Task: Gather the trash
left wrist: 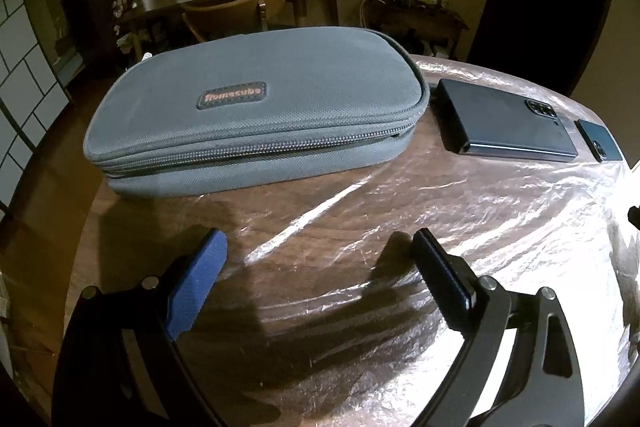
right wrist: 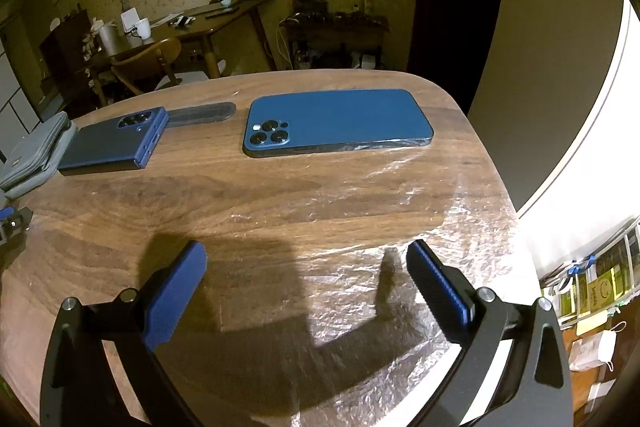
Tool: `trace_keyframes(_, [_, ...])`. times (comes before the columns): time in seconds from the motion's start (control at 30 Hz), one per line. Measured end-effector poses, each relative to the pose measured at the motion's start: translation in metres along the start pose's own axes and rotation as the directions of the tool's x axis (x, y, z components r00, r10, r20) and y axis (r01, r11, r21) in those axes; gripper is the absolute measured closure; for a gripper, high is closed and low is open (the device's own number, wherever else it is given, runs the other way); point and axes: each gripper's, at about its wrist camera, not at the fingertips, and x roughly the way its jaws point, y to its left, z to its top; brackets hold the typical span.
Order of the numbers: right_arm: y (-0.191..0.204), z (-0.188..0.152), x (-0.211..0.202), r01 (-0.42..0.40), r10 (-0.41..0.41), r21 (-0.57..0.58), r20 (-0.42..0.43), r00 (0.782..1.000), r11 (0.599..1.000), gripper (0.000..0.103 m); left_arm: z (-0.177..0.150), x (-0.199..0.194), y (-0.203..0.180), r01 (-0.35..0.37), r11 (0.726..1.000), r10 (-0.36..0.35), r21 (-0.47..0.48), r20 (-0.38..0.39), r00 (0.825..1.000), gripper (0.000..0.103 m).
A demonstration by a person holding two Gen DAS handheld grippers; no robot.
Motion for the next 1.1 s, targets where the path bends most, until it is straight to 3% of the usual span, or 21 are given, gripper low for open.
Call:
trace_keyframes(0.37, [-0.007,0.004,0.009,-0.016,0.017,0.041,-0.031,0.999,0.999,0.004,0.000,0.003,0.003,-0.006,1.000,0.006,-0.010,-0.008,1.000,0.003])
trace_keyframes(1.1, [0.003,0.002,0.016,0.060,-0.062,-0.020,-0.061,0.996,0.998,0.004,0.000,0.004,0.003,-0.006,1.000,0.006,-0.010,-0.010,1.000,0.001])
